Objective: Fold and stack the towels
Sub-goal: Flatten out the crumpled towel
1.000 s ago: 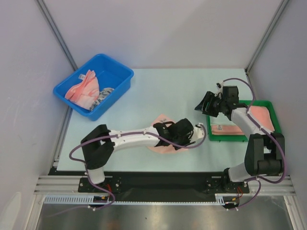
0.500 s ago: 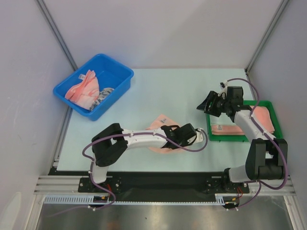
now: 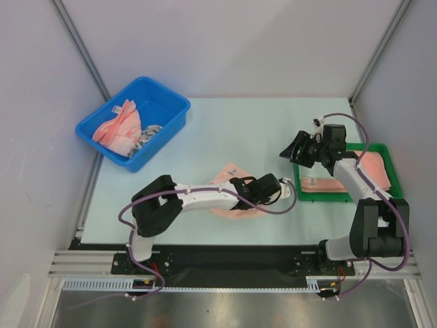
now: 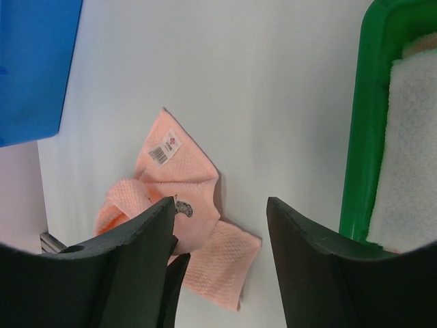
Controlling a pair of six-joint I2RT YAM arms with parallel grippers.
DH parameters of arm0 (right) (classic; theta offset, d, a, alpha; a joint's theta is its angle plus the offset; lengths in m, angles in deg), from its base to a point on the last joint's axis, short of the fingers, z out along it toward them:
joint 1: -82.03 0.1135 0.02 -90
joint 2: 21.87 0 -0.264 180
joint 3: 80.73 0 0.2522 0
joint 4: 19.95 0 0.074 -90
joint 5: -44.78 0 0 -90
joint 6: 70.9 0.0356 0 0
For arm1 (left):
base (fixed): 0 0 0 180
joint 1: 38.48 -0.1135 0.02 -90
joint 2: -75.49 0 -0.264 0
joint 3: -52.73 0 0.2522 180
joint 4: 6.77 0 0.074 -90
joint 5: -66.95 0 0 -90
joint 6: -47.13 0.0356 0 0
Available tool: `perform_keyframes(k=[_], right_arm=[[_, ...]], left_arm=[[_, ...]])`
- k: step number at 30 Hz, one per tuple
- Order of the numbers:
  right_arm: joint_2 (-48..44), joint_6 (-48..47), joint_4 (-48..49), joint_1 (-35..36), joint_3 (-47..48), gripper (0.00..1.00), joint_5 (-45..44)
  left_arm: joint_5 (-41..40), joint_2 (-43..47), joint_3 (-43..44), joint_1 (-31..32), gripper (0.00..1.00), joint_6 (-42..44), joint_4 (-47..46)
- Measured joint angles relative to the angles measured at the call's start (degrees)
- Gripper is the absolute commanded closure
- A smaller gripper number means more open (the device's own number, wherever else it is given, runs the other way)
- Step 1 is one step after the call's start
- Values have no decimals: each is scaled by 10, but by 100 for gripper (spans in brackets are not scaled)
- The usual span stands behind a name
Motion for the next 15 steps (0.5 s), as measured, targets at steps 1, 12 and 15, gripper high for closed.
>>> perform_keyframes(k=[1, 12, 15], right_arm=[[0, 0, 0, 0, -1, 38, 0], [0, 3, 5, 0, -4, 38, 2], [0, 2, 5, 0, -4, 37, 6]], left_arm=[[0, 0, 0, -2, 68, -2, -1], [43, 0, 0, -50, 100, -44, -10], [57, 0, 0, -67, 100, -61, -14]])
